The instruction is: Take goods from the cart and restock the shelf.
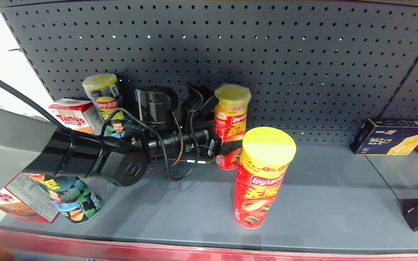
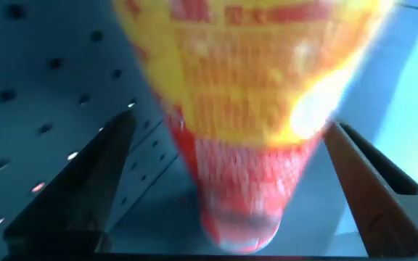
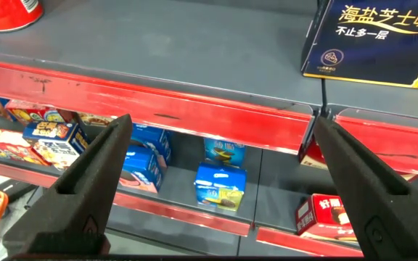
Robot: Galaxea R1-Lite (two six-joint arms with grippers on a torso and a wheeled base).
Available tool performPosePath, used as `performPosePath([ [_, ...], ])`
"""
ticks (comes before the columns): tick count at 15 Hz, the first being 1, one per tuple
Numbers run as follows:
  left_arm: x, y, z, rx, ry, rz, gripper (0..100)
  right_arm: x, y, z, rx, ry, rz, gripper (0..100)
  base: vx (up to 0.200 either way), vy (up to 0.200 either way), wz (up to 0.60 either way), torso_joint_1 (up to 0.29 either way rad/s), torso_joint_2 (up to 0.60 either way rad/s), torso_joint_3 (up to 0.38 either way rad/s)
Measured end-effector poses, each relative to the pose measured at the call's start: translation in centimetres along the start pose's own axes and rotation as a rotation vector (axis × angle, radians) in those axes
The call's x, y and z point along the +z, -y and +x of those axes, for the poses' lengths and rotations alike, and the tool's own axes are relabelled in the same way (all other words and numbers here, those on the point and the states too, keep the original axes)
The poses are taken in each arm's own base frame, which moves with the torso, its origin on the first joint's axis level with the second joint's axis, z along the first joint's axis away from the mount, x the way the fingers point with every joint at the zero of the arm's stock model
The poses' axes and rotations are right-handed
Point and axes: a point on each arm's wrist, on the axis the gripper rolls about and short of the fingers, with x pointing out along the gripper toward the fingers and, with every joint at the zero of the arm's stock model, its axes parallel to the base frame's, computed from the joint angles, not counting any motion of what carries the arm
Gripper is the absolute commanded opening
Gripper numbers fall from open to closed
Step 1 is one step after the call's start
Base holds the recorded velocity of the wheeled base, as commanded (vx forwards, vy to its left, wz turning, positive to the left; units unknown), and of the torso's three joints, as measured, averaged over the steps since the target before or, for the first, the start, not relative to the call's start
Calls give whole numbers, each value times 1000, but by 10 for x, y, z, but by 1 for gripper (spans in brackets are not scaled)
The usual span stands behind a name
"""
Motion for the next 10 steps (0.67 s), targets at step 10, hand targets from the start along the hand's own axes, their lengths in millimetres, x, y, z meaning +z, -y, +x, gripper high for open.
performPosePath([
  [10,1,10,-49,262,-89,50,100,0,0,0,1,0,0,100,0,0,0,0,0,0],
])
